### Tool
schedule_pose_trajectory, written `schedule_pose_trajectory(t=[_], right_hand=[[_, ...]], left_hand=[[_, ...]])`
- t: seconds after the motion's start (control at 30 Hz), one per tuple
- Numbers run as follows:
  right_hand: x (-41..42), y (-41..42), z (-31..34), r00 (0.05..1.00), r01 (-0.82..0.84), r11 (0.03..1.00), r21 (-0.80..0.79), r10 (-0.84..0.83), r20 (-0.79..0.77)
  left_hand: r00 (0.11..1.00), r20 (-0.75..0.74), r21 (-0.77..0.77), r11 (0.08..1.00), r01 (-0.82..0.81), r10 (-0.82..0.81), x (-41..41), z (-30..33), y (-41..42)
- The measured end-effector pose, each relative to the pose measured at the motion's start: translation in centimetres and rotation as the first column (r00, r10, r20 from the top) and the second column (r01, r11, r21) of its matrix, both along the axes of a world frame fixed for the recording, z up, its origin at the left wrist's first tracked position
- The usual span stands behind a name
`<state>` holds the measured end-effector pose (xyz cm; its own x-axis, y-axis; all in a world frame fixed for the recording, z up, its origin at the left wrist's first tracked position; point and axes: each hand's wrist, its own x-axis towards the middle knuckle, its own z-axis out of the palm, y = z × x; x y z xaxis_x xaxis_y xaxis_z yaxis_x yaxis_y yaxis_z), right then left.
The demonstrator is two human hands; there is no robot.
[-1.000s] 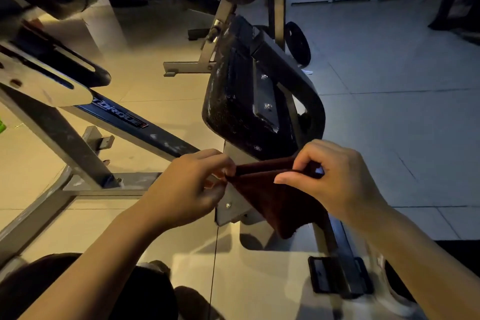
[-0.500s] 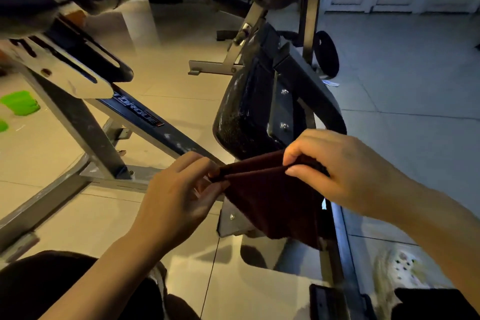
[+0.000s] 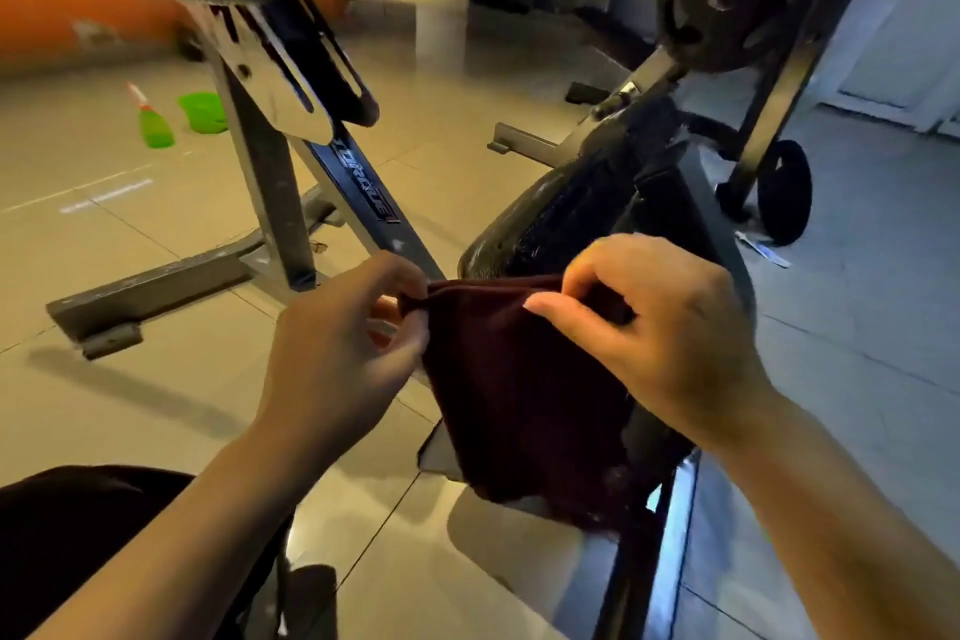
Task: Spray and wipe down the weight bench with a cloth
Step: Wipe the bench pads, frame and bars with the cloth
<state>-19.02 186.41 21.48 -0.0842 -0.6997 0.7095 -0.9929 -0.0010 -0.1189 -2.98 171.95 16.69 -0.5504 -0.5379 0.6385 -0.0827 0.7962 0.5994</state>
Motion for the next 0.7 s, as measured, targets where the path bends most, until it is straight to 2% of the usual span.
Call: schedule_pose_trajectory(t=[0.03,0.1,0.17,0.23,0.3,0.37,0.5,0.6,0.7], right_hand=[[0.2,-1.1,0.8,0.999,-0.035,0.999,-0.011,0.034,-0.024],[0.7,-2.9,2.4,0.996,-0.087,0.996,-0.002,0.087,-0.015],[0.9,-4.1,4.0,0.993,-0.109,0.993,0.048,0.107,0.051],[0.6,-4.4,5.1,0.987,-0.12,0.982,0.143,0.103,0.123],[0.3,-4.2,5.7,0.964,-0.179,0.956,0.231,0.123,0.238],[0.2,-3.8,6.0,0.917,-0.275,0.925,0.263,0.17,0.36],[-0.3,-3.2,5.9,0.856,-0.395,0.871,0.293,0.233,0.461],[-1.2,-2.9,6.1,0.858,-0.409,0.863,0.297,0.252,0.448],[-1.8,-3.0,6.3,0.85,-0.429,0.854,0.294,0.271,0.451]], left_hand=[[0.995,-0.047,0.036,0.996,-0.083,0.085,-0.5,-0.6,0.2],[0.947,-0.184,0.221,0.95,-0.222,0.264,-1.8,-1.4,0.8],[0.835,-0.337,0.319,0.888,-0.332,0.434,-3.4,-2.1,2.3],[0.783,-0.454,0.305,0.9,-0.313,0.426,-5.7,-3.0,4.9],[0.812,-0.469,0.297,0.928,-0.225,0.347,-8.2,-4.0,7.7],[0.826,-0.454,0.305,0.929,-0.208,0.334,-10.5,-5.2,9.8],[0.783,-0.507,0.339,0.918,-0.204,0.361,-12.6,-5.8,11.5],[0.715,-0.516,0.398,0.871,-0.287,0.472,-11.8,-4.4,10.7],[0.718,-0.438,0.323,0.84,-0.436,0.541,-10.4,-3.3,9.6]])
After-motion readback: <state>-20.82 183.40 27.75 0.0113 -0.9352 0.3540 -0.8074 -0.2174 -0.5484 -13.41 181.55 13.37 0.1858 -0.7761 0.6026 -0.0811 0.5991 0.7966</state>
